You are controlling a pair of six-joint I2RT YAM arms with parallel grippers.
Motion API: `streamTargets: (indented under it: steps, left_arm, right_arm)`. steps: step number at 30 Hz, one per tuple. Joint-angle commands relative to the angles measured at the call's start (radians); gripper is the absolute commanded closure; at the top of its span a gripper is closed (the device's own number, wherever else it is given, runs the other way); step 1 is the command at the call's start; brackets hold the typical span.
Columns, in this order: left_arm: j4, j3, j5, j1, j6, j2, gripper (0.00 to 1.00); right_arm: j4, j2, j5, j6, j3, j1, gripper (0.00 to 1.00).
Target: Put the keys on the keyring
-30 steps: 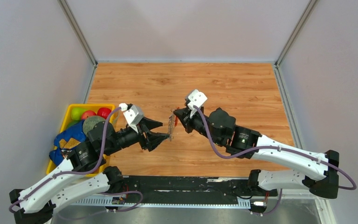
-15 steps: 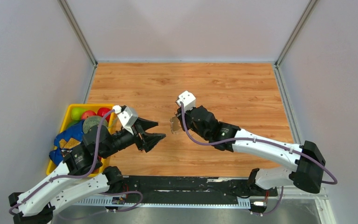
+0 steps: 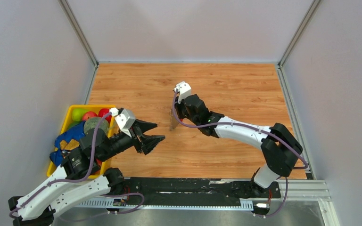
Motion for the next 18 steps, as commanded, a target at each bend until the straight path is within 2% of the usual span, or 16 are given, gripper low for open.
streamTargets:
  steps: [1, 5, 10, 18]
  left_arm:
    - [-0.005, 0.009, -0.019, 0.002, -0.006, -0.022, 0.29]
    - [-0.012, 0.012, -0.020, 0.003, 0.003, -0.020, 0.28]
    - [-0.018, 0.013, -0.025, 0.002, 0.018, -0.021, 0.28]
    - [-0.007, 0.008, -0.022, 0.003, 0.027, 0.008, 0.28]
  right_arm:
    - [0.216, 0.058, -0.078, -0.013, 0.042, -0.031, 1.00]
    - [0.281, 0.101, -0.096, -0.009, -0.007, -0.041, 1.00]
    - [0.328, 0.057, -0.074, 0.008, -0.127, -0.044, 1.00]
    - [0.279, -0.033, 0.004, 0.032, -0.235, -0.047, 1.00]
